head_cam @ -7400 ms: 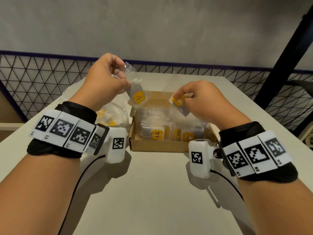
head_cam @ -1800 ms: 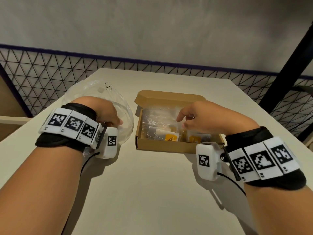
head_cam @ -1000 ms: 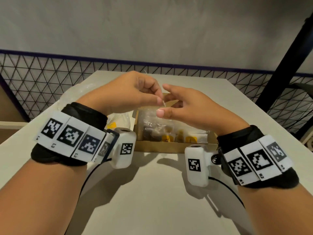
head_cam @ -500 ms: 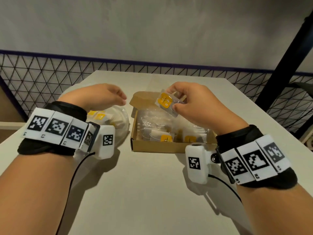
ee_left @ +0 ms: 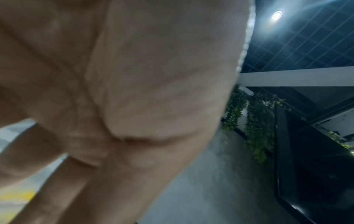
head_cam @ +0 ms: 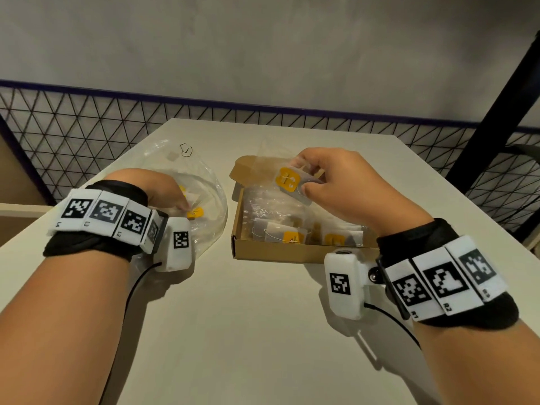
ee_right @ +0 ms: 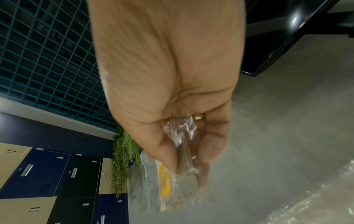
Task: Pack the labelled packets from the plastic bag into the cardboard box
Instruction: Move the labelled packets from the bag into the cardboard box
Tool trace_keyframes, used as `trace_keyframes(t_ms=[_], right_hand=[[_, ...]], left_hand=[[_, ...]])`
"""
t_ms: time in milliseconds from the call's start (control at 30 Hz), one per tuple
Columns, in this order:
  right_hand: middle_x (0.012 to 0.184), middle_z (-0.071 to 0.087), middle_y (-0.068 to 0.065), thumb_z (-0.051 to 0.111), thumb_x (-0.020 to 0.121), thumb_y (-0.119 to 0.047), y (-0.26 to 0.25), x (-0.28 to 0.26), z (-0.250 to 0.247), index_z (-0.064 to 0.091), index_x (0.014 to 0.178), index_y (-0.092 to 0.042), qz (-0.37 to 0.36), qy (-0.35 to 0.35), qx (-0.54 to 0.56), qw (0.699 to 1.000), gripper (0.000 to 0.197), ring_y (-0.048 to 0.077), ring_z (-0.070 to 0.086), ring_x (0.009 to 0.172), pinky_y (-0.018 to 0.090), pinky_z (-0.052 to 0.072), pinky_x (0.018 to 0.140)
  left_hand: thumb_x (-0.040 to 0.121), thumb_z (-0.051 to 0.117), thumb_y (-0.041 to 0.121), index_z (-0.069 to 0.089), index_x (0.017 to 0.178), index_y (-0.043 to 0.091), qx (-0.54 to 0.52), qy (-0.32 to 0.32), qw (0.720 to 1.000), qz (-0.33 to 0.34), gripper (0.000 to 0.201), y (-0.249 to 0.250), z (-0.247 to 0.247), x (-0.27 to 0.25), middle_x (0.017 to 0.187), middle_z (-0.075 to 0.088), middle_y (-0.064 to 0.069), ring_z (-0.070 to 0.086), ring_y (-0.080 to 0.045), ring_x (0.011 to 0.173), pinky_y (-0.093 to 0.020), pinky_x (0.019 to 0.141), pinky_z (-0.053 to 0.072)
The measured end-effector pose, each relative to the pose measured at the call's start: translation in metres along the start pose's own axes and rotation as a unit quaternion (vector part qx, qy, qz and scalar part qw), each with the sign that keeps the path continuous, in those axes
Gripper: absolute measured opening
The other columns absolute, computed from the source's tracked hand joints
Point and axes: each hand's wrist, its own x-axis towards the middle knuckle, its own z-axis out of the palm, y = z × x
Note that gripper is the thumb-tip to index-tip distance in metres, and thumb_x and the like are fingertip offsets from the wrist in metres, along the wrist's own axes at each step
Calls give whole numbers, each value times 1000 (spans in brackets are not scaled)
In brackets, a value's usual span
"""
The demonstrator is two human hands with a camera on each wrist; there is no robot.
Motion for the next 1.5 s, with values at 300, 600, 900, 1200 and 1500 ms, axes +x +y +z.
trace_keyframes(t_ms=[300, 600, 900, 1200, 1500], right_hand=[[94, 59, -4, 56, 88, -12, 2, 1, 0, 60, 110, -22, -2, 1, -8, 1000, 25, 6, 52, 74, 16, 40, 57], [95, 59, -4, 57, 87, -13, 2, 0, -4, 60, 111, -22, 3, 14, 2, 1000, 26, 11, 55, 80, 22, 47, 62], [86, 52, -12, 56, 88, -11, 2, -1, -7, 49, 129, -29, 16, 22, 22, 999, 45, -2, 49, 71, 11, 37, 57], [107, 64, -4, 54, 89, -15, 6, 2, -5, 68, 104, -27, 38, 27, 6, 999, 24, 0, 48, 72, 22, 38, 66], [106, 57, -13, 68, 81, -36, 11, 4, -1, 66, 105, -25, 39, 24, 32, 998, 27, 3, 47, 90, 12, 35, 64]], left_hand=[[89, 59, 34, 62, 104, 5, 98, 24, 995, 13, 32, 12, -3, -6, 85, 55, -3, 52, -21, 87, -31, 87, 44], [81, 68, 17, 66, 109, 2, 26, 181, 982, 35, 31, 13, -15, -10, 111, 64, -13, 57, -29, 106, -38, 94, 46], [79, 69, 13, 71, 89, 4, -176, 277, 940, 99, 14, 21, -21, -26, 87, 67, -7, 60, -22, 91, -32, 78, 47], [83, 62, 0, 66, 81, 18, -402, 221, 840, 290, 19, 38, -29, -61, 90, 69, 4, 59, -7, 81, -16, 70, 46], [83, 54, -12, 59, 66, 16, -455, 120, 784, 405, 33, 64, -18, -77, 79, 66, -2, 60, -10, 74, -15, 66, 55]])
